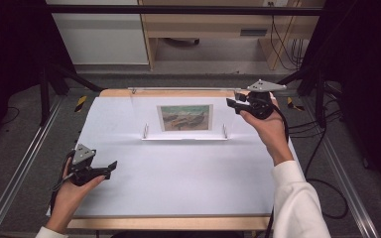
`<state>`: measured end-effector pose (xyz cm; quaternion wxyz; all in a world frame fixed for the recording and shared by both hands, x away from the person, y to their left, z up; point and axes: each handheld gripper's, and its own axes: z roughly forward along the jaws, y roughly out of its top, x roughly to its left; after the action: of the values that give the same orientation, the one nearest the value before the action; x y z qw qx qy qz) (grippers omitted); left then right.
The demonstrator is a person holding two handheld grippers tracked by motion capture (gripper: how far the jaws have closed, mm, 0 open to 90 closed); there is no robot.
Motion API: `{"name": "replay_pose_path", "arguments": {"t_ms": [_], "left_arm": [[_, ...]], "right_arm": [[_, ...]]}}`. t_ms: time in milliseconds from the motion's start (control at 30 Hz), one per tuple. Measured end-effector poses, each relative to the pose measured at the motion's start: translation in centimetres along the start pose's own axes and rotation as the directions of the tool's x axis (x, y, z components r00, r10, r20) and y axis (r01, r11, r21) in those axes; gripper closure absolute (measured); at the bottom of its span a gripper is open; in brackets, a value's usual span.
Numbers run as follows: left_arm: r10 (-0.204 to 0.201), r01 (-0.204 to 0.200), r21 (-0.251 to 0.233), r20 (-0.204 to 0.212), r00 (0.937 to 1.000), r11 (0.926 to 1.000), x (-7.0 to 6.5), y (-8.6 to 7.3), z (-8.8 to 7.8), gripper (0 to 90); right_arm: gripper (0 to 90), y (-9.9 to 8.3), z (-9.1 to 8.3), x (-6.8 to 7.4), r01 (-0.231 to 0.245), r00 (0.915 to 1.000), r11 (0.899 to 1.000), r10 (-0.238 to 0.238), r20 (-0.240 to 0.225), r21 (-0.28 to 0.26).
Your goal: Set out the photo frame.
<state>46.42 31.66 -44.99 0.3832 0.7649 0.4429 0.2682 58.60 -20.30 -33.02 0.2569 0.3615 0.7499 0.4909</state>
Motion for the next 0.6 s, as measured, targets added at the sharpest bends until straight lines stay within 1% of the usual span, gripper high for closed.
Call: {"name": "replay_pose_path", "arguments": {"t_ms": [233,367,400,600], "left_arm": [[-0.001,0.001,0.001,0.005,1.0,1.0,0.0,0.0,0.0,9.1],[-0.005,0.005,-0.003,0.0,1.0,1.0,0.1,0.0,-0.1,9.1],[-0.006,0.006,-0.003,0.001,1.0,1.0,0.2,0.0,-0.1,9.1],[-0.01,0.01,-0.006,-0.001,1.0,0.9999,0.3,0.0,-0.2,9.1]], "right_arm": [[57.8,0.2,0.5,-0.3,-0.012,0.9999,1.0,0.012,0.006,0.008],[57.7,0.4,0.8,-0.5,-0.015,0.9999,1.0,0.014,0.009,0.013],[57.7,0.4,0.9,-0.6,-0.026,0.9996,1.0,0.026,0.008,0.011],[57.6,0.6,1.3,-1.0,-0.031,0.9995,0.999,0.031,0.009,0.02]]}}
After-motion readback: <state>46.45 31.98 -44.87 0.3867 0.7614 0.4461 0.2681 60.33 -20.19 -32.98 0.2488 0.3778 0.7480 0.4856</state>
